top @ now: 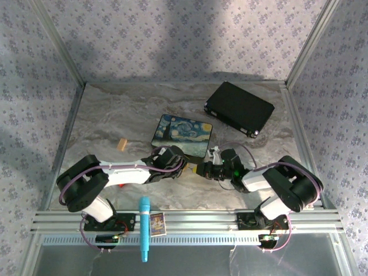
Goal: Unlock the padlock with the key
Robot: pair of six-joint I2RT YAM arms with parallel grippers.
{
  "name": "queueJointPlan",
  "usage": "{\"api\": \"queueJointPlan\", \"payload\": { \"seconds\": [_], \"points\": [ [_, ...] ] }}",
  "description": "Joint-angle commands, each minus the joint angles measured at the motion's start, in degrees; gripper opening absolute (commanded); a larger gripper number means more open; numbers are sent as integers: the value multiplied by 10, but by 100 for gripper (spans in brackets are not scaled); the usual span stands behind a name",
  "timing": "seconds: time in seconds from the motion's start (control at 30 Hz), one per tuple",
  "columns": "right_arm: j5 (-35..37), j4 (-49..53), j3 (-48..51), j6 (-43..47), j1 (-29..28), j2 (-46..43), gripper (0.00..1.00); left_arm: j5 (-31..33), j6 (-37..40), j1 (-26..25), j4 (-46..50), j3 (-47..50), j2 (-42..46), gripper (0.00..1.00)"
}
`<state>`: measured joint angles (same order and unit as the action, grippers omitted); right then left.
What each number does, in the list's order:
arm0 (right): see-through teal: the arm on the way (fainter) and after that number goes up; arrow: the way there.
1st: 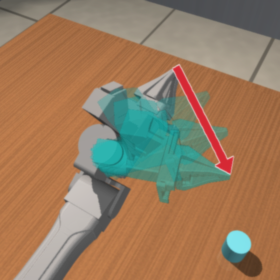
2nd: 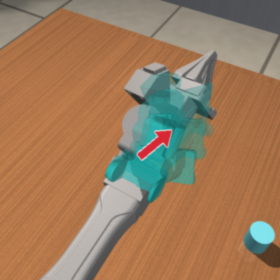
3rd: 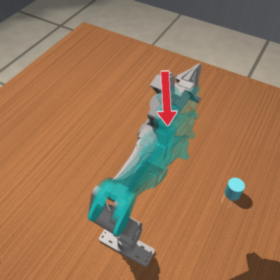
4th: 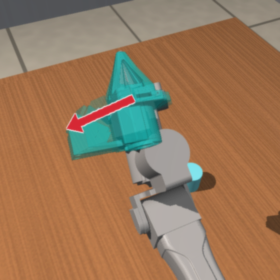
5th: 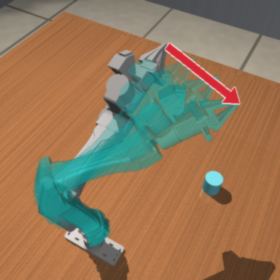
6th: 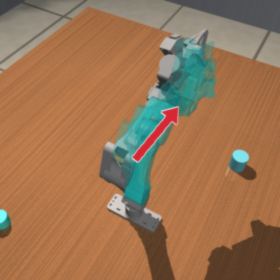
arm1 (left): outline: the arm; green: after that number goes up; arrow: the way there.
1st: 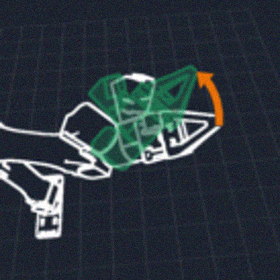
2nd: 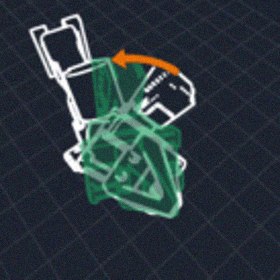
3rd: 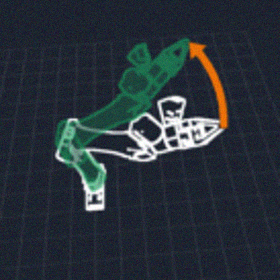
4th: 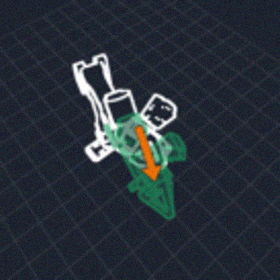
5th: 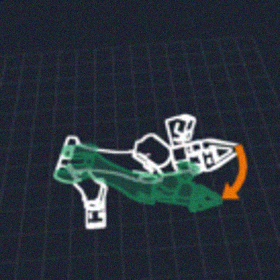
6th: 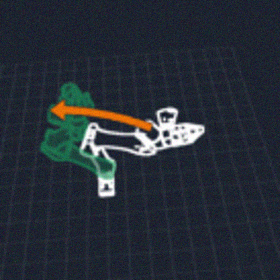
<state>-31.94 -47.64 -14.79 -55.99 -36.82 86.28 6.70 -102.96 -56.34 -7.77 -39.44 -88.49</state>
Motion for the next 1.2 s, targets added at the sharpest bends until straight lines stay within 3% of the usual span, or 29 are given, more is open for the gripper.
{"api": "queueJointPlan", "payload": {
  "seconds": [0.0,0.37,0.5,0.77,1.0,1.17],
  "points": [
    [9,-47,-24,-16,-8,11,0,-17,-13,-7,-39,-2,10,1],
    [22,-82,-45,-25,-18,54,0,-28,-8,-13,-36,-10,13,1],
    [35,-49,-39,-8,-11,26,0,-29,7,-13,8,-25,14,1],
    [84,97,-71,77,-46,-34,0,-54,0,-14,-9,-33,-15,0],
    [100,112,-77,98,-52,-24,0,-55,1,-14,-9,-35,-4,0],
    [78,84,-63,88,-23,-20,0,-65,3,-15,-10,-33,-3,0]
  ]
}}
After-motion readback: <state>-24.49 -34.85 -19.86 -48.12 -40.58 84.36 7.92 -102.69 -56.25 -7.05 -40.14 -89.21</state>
